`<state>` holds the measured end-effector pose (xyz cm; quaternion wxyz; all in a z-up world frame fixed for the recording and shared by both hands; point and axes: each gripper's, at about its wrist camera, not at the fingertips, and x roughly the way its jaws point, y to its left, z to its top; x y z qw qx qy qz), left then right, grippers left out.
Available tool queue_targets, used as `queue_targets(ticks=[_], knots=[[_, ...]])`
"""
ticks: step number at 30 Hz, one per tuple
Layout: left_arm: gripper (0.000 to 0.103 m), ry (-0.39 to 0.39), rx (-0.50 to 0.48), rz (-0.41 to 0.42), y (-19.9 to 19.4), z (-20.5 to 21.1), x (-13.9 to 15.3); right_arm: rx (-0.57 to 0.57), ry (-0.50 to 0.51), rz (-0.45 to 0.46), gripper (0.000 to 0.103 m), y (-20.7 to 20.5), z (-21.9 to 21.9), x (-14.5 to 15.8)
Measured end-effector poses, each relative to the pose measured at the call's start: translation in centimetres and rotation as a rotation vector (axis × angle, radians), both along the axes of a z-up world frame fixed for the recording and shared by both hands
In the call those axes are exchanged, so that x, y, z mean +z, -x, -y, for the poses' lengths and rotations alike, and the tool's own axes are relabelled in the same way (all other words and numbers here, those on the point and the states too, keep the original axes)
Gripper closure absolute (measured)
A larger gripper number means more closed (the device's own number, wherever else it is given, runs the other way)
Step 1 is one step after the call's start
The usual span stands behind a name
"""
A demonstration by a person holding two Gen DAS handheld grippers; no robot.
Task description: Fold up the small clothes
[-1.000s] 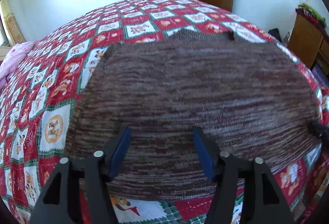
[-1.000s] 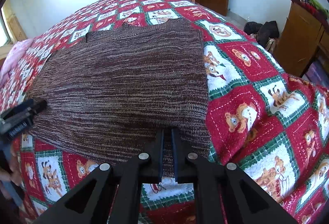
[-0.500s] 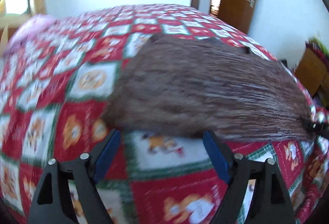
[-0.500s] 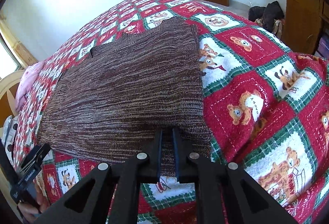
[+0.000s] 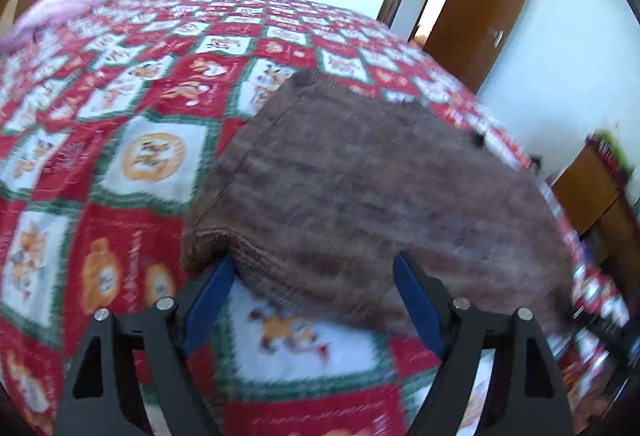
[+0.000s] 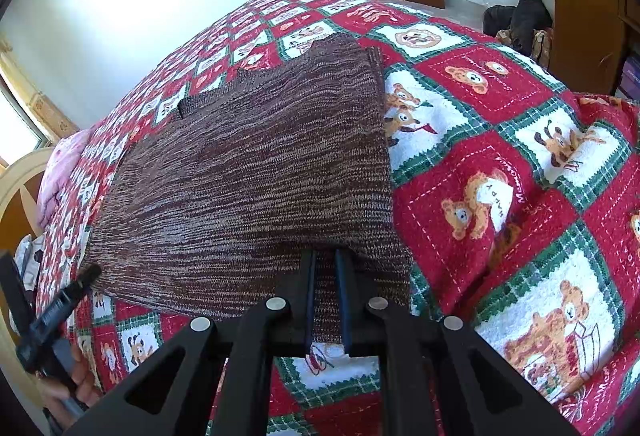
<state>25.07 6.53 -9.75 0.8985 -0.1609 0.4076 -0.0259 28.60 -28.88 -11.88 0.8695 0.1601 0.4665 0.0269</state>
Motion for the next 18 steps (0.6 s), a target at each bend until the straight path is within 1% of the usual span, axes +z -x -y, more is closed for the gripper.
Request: queue_targets(ticks=[1, 3, 5, 7, 8, 10, 11, 13, 15, 18], knots=[[0.018, 0.045, 0.009, 0.006, -0.3, -0.3, 0.2, 0.000, -0.001, 0.000, 0.093, 0.0, 0.0, 0.0], [0.014, 0.098, 0.023, 0.013, -0.4, -0.5, 0.1, -0.001, -0.004, 0.000, 0.093, 0.0, 0.0, 0.0], [0.014, 0.156, 0.034, 0.016, -0.4, -0.9, -0.1, -0.002, -0.009, 0.001, 0.093, 0.0, 0.1, 0.0], [0.014, 0.234, 0.057, 0.032, 0.0, -1.7, -0.4, -0.003, -0.014, 0.001, 0.093, 0.0, 0.2, 0.0], [0.014, 0.298, 0.082, 0.046, 0.4, -2.4, -0.8, -0.003, -0.016, 0.002, 0.093, 0.0, 0.2, -0.1], [0.016, 0.385, 0.122, 0.057, 0.9, -3.3, -1.4, -0.003, -0.018, 0.002, 0.093, 0.0, 0.3, -0.1], [0.017, 0.404, 0.132, 0.064, 1.0, -3.4, -1.5, -0.003, -0.018, 0.002, 0.093, 0.0, 0.3, -0.1], [0.019, 0.404, 0.136, 0.070, 0.6, -3.3, -1.4, -0.003, -0.018, 0.002, 0.093, 0.0, 0.3, -0.1], [0.025, 0.405, 0.142, 0.070, -0.1, -3.2, -1.2, -0.003, -0.019, 0.002, 0.093, 0.0, 0.3, -0.1], [0.026, 0.437, 0.177, 0.057, -1.0, -3.4, -1.4, -0.004, -0.023, 0.003, 0.093, 0.1, 0.4, -0.1]])
